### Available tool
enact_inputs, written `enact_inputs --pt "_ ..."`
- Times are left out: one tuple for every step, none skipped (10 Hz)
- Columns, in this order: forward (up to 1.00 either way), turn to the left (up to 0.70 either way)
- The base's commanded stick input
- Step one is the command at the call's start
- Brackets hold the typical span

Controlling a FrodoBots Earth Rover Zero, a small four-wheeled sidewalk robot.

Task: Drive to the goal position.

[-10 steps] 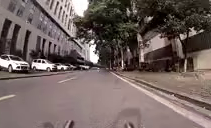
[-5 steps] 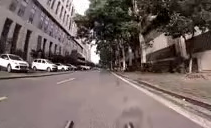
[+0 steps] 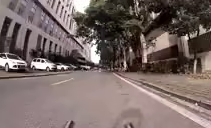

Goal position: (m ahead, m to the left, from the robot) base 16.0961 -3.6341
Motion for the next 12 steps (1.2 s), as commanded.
enact_inputs --pt "0.70 -0.03" --pt "0.70 0.00" --pt "0.70 0.00" --pt "0.70 -0.10" --pt "0.70 0.00" --pt "0.70 -0.03" --pt "0.70 -0.09" --pt "0.70 -0.07" --pt "0.70 0.00" --pt "0.70 0.00" --pt "0.70 -0.05" --pt "0.70 -0.08"
